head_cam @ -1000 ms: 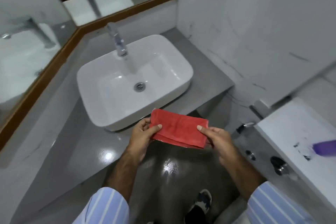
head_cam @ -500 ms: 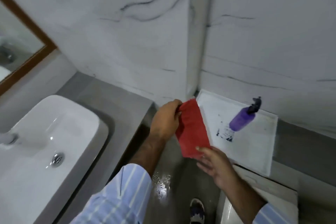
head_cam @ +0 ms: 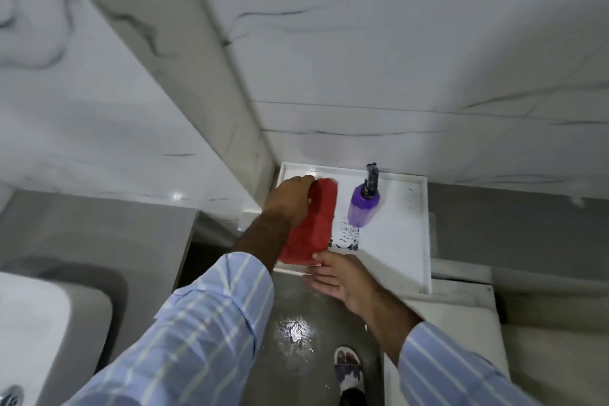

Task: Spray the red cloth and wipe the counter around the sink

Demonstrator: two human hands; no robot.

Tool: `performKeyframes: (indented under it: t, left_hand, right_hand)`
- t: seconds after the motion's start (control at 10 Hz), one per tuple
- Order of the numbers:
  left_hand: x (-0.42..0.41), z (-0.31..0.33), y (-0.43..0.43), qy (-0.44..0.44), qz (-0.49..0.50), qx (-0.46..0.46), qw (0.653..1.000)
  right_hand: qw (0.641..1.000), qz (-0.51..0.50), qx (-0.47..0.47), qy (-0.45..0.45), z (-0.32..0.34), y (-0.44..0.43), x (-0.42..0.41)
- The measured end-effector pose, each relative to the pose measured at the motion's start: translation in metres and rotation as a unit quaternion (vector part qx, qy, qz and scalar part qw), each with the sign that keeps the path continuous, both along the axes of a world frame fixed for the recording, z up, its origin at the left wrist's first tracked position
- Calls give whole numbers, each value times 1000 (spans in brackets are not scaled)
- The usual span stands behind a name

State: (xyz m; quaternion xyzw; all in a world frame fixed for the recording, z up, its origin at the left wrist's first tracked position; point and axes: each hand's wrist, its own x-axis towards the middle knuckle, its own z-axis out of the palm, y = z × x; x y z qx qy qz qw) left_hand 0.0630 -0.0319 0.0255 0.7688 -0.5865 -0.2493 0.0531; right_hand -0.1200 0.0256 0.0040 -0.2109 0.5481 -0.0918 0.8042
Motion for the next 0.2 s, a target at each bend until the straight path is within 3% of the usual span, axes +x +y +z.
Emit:
performKeyframes:
  t: [0.1,0.2]
  left_hand:
    - [-3,-3,17,-3,3,-12,1000]
    - [-3,1,39,-3,25,-60,998]
  right_hand:
    - [998,3,-61,32,12,-10,-38]
    - [974,-29,-199,109,19,-14,-78]
